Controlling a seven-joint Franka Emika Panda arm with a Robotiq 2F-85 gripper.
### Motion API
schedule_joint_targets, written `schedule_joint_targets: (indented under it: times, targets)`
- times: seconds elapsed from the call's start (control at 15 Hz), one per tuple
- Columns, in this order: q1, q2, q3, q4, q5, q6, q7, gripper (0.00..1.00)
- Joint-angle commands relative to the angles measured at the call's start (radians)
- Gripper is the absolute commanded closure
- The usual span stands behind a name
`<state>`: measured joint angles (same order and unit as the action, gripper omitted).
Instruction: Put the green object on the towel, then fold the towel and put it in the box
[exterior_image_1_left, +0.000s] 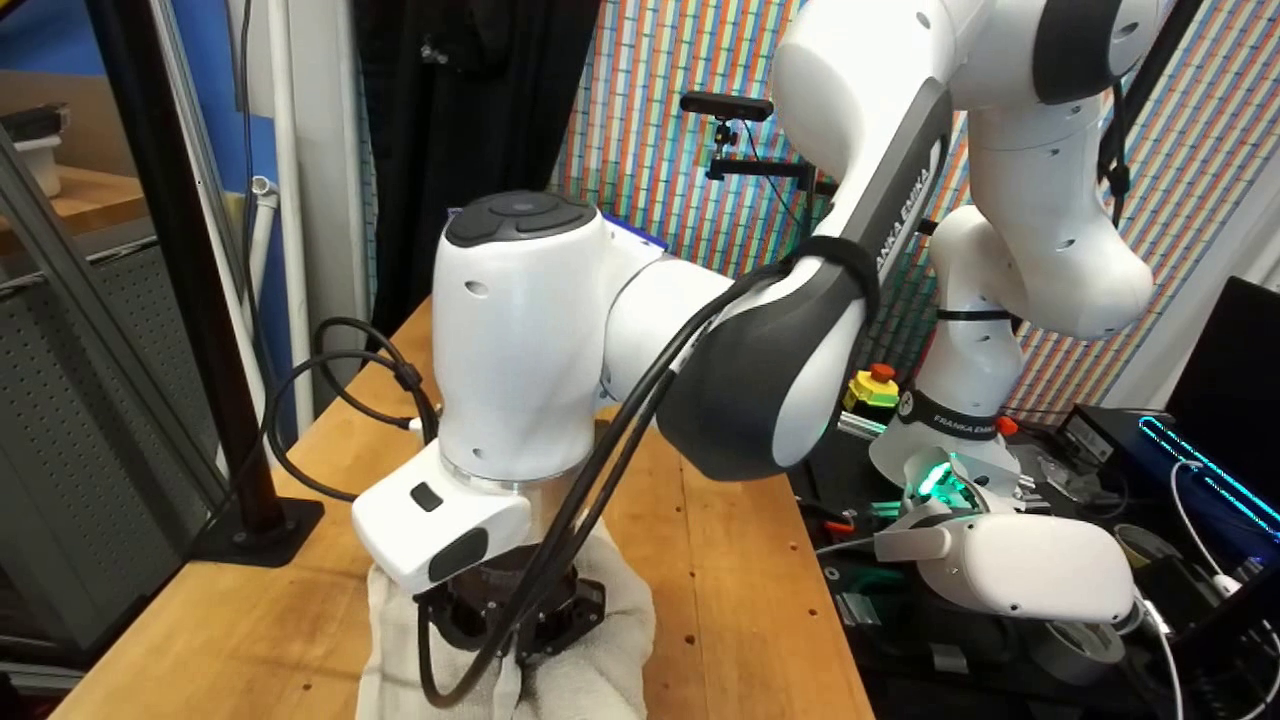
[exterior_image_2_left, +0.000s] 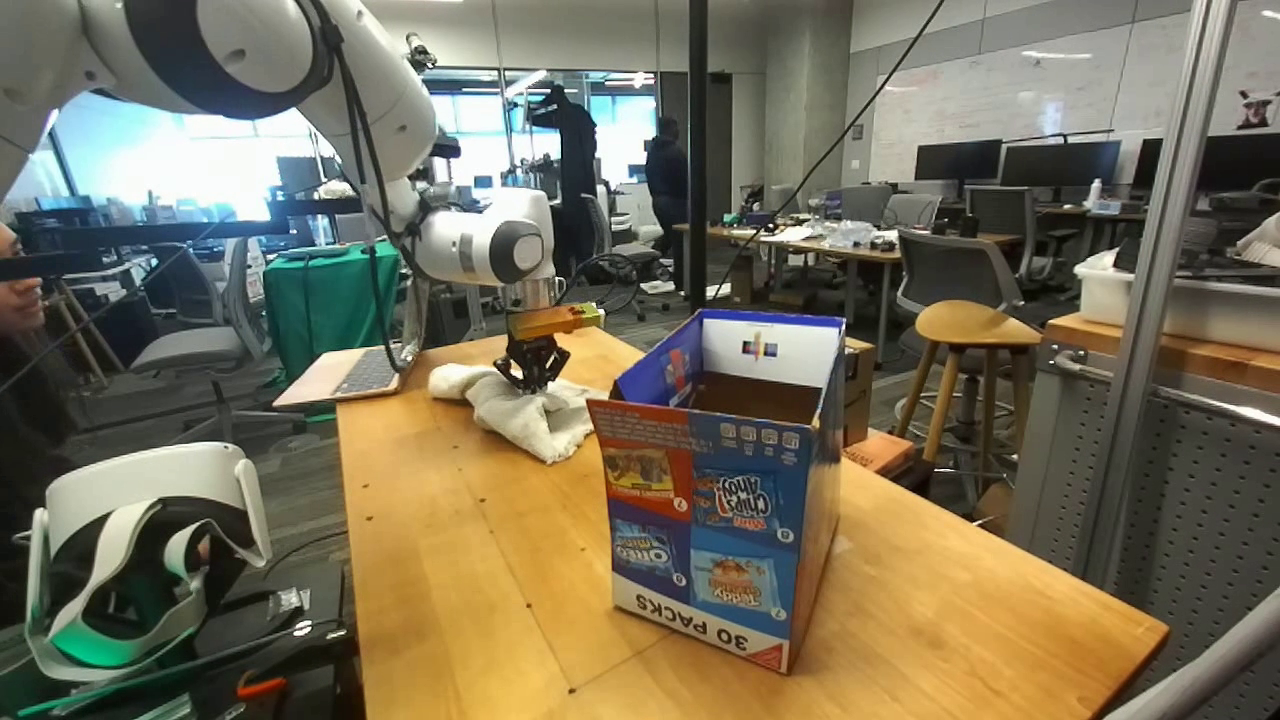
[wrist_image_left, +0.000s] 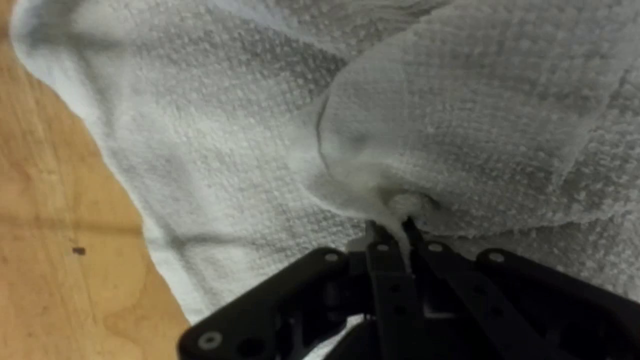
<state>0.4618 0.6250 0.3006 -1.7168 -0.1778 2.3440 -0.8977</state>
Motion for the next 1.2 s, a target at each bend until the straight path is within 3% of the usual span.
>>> schedule_joint_targets:
  times: [0.0, 0.53, 0.8, 1.13]
  targets:
    - [-0.027, -0.037, -0.022, -0.028, -0.046, 0.005, 0.124, 0.65]
    - [-0.266, -0.248, -0.047, -0.233, 0.021, 0.107, 0.216, 0.04]
    - [-0.334, -0.287, -0.043, -0.271, 0.078, 0.112, 0.209, 0.0]
    - [-0.337, -0.334, 0.004, -0.332, 0.162, 0.121, 0.179, 0.0]
